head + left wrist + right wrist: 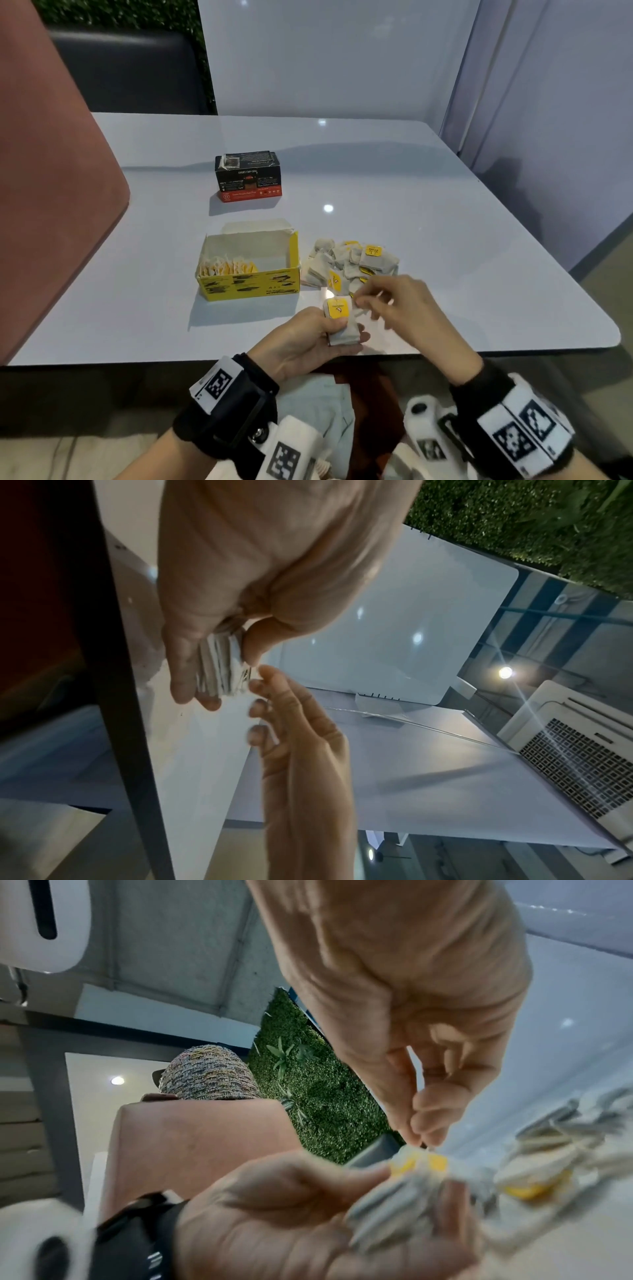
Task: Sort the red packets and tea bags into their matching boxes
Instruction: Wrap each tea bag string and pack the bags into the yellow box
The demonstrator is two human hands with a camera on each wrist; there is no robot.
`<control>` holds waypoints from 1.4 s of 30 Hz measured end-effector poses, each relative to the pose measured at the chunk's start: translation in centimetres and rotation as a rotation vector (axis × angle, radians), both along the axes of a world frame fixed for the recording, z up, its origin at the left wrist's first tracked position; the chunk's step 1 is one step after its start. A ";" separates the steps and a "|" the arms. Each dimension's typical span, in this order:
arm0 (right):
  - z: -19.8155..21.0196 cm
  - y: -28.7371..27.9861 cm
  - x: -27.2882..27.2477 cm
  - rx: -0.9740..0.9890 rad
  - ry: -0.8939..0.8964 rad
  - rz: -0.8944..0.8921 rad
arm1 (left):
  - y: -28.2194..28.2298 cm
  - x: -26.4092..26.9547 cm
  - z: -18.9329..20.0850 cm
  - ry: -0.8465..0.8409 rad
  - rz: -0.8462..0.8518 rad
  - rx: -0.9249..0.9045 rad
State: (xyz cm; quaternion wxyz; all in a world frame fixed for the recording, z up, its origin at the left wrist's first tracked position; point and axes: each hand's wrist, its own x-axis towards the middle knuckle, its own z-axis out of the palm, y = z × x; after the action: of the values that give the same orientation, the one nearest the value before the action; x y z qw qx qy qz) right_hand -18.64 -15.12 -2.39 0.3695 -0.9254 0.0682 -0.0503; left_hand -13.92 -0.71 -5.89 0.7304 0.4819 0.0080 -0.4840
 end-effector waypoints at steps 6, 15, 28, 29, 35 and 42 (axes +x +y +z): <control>0.7 -1.2 6.7 -0.465 0.137 0.280 | 0.0 0.0 0.5 0.010 0.003 0.034; 1.5 -1.8 8.4 -0.325 0.222 0.415 | 0.6 0.0 0.4 0.073 0.058 0.035; 2.3 -1.2 3.7 0.702 0.172 0.003 | 0.2 0.2 0.8 0.224 0.126 -0.053; 1.8 -0.7 3.0 0.722 0.177 0.008 | 0.3 0.2 0.9 0.216 0.127 -0.058; 0.2 0.1 1.2 0.337 0.182 0.076 | 0.8 0.5 1.3 0.208 0.090 -0.091; -0.1 0.4 0.9 -0.249 -0.011 0.243 | 1.2 0.8 1.3 0.162 0.065 -0.078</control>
State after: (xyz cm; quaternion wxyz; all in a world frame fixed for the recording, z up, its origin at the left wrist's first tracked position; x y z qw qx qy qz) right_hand -17.69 -14.72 -2.51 0.2559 -0.9651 -0.0530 -0.0182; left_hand -13.10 0.45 -4.62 0.7609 0.4118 0.0641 -0.4974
